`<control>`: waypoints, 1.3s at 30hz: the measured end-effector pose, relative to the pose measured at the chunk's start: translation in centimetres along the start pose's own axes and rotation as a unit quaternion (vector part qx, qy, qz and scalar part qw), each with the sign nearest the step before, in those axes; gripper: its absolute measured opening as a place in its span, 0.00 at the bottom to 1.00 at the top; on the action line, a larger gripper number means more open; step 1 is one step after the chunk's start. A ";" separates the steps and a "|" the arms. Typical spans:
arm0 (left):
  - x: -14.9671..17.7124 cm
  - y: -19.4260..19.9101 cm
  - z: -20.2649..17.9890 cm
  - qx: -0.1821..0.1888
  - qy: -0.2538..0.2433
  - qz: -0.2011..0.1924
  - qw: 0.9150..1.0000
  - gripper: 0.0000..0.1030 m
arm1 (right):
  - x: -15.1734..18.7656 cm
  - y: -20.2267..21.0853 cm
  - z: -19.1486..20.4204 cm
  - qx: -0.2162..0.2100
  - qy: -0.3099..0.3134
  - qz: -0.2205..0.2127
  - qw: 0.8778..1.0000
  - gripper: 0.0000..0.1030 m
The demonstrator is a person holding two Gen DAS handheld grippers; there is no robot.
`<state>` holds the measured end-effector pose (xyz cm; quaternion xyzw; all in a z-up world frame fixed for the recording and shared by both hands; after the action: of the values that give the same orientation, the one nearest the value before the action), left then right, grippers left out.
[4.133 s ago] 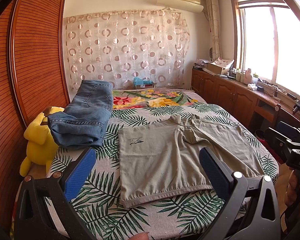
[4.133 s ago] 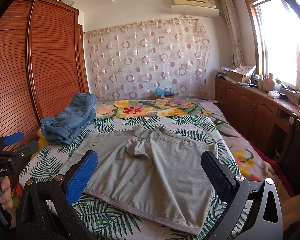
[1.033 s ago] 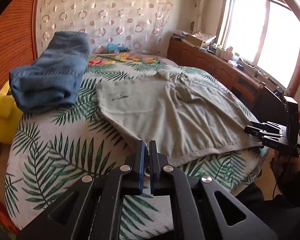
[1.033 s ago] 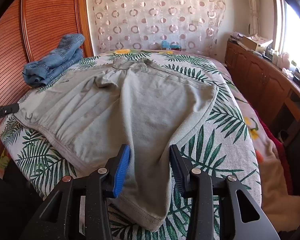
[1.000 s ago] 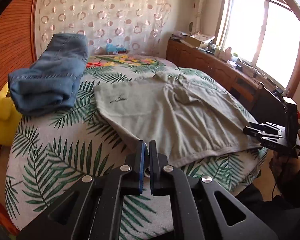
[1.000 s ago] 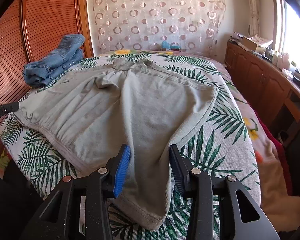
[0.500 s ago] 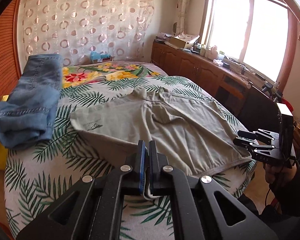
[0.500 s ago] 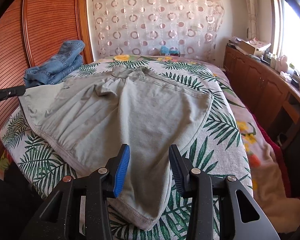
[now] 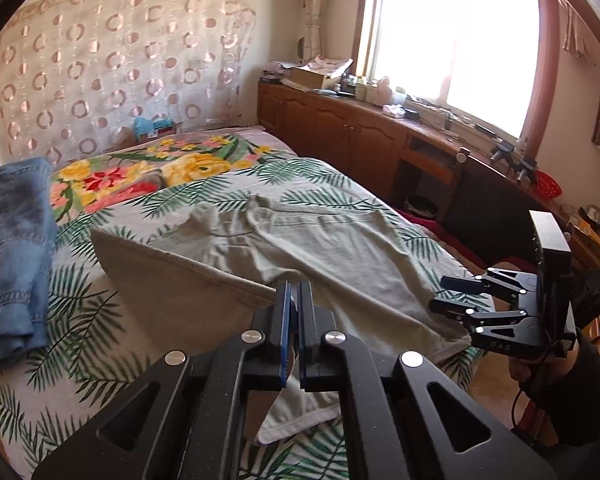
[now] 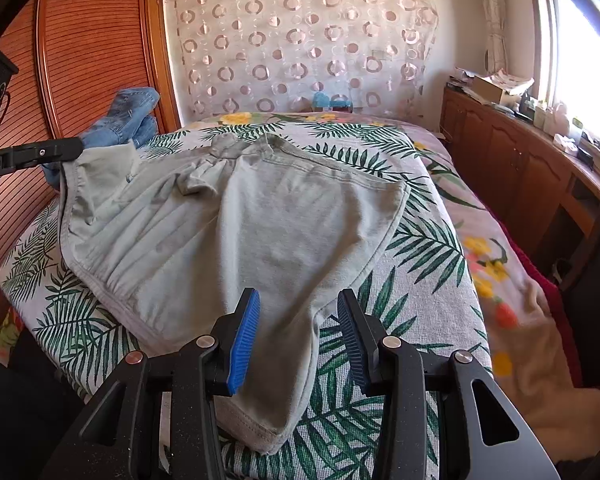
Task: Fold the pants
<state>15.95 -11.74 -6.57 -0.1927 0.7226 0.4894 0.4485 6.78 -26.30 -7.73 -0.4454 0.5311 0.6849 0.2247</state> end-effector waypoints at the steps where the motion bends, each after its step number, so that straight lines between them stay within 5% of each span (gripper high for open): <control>1: -0.2 -0.3 -0.5 0.005 -0.004 0.001 1.000 0.04 | 0.0 0.0 0.0 0.000 -0.001 0.000 1.000 0.41; 12: -1.9 -3.0 -5.2 0.046 -0.029 0.016 0.998 0.04 | 0.1 0.3 -0.6 0.000 -0.015 -0.010 1.000 0.41; 20: -0.8 -4.2 -4.4 0.022 -0.027 0.029 0.999 0.05 | 0.5 0.3 -0.7 -0.002 -0.019 -0.010 1.000 0.41; 24: 0.1 -3.9 -2.5 0.000 -0.017 0.029 0.999 0.43 | 0.6 0.3 -0.6 -0.004 -0.020 -0.009 1.000 0.41; 26: 0.7 -3.5 -1.5 -0.008 -0.013 0.029 0.999 0.51 | 0.6 0.2 -0.5 -0.005 -0.020 -0.009 1.000 0.41; 29: 1.9 -3.2 0.1 -0.021 -0.001 0.034 0.999 0.77 | 0.4 0.1 -0.2 -0.009 -0.018 -0.010 1.000 0.41; 39: 7.7 -2.6 4.3 -0.064 0.025 0.077 0.995 0.77 | -0.6 -0.6 2.2 -0.031 0.002 -0.017 0.999 0.41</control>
<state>15.77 -7.91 -14.97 -0.1770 0.7137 0.5627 0.3777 6.76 -23.97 -7.41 -0.4622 0.5023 0.6966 0.2210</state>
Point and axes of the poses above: each gripper's, at about its wrist camera, not at the fingertips, and y roughly against the way its jaws point, z to its left, x to its underside, the point moved 9 cm from there along -y, roughly the way its jaws point, and after that the axes turned 6 degrees about -z, right-handed, at the moved point
